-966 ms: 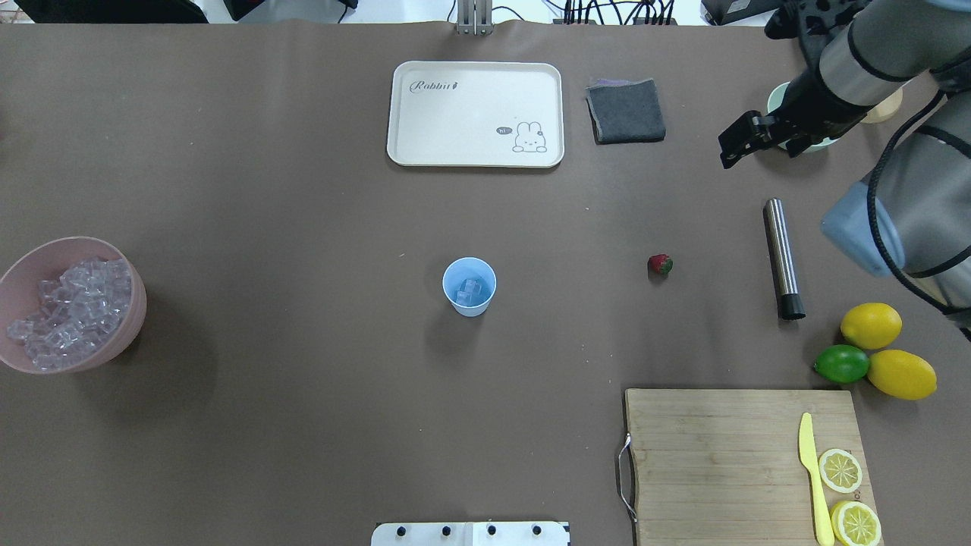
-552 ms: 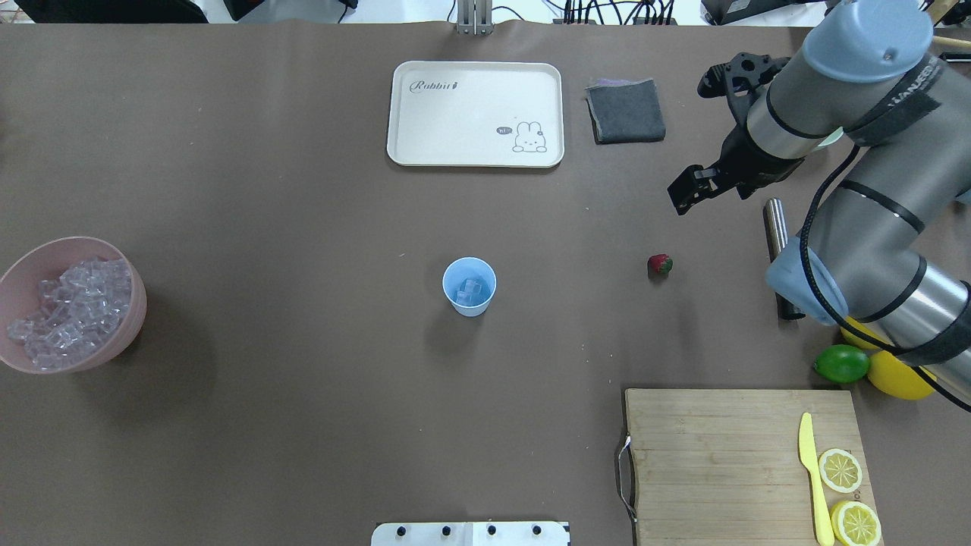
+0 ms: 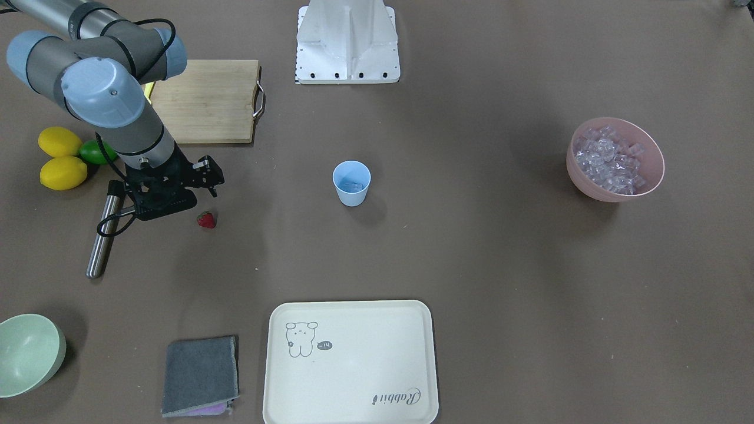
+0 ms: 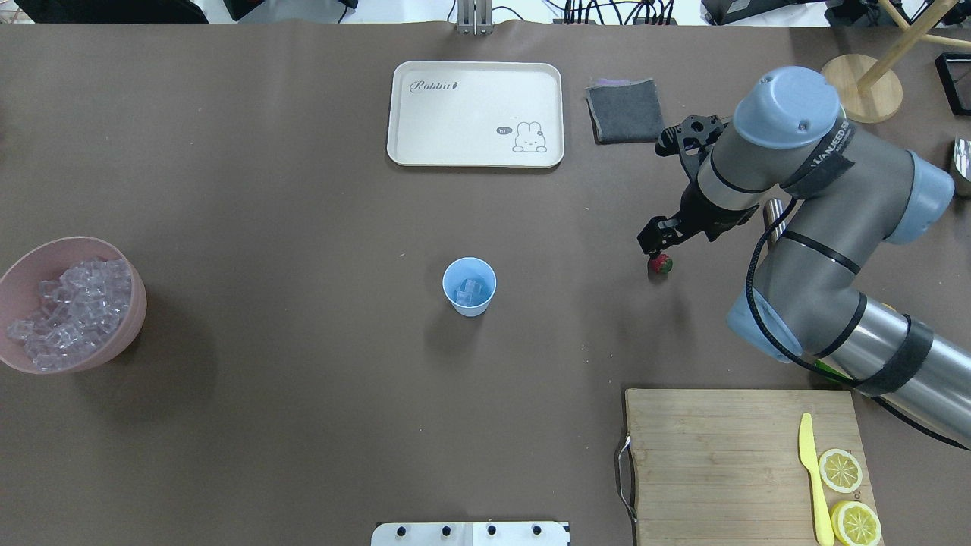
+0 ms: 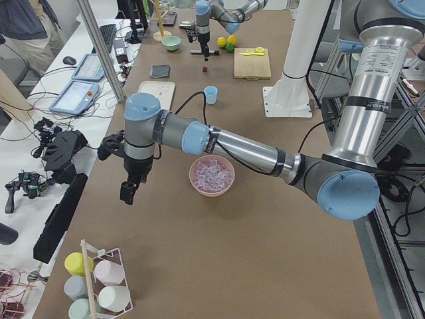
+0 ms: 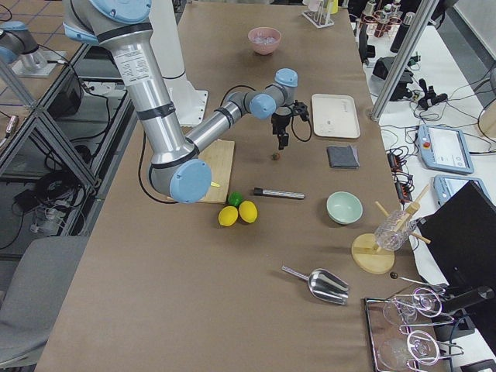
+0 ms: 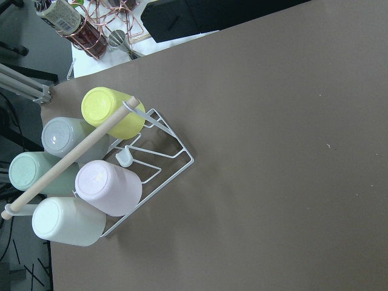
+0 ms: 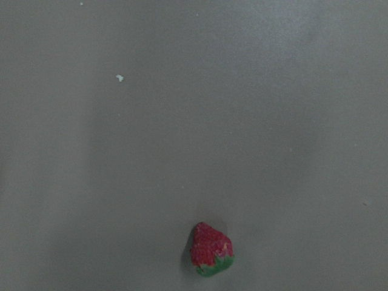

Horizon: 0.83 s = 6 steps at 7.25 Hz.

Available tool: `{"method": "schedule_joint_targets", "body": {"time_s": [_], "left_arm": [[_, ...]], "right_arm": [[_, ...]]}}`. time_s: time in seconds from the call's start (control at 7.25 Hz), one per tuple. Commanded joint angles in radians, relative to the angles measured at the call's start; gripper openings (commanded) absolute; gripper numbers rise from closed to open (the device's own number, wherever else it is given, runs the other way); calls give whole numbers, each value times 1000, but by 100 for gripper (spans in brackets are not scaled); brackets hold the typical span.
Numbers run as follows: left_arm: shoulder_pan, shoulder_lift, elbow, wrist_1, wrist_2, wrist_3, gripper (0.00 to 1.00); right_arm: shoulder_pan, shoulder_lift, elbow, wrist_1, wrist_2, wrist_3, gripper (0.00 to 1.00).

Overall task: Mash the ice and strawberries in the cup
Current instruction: 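Reach the right gripper down toward the red strawberry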

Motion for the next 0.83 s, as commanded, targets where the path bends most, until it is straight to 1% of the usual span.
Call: {"method": "schedule_joint_targets", "body": {"time_s": [0.0,0.14,0.55,0.69], "left_arm": [[-7,12,-3,-14,0,0,97],[-6,12,3,-14,2,2,97],[-4,1,6,-13,2,-1,97],[-3,0,6,-13,2,-3,97]], "right_arm": [[-32,5,-156,225,-10,72,100],[-35,9,-172,230,-20,73,100],[-40,10,-177,232,-23,73,99],[-39,10,-168,232,-23,74,72]]}}
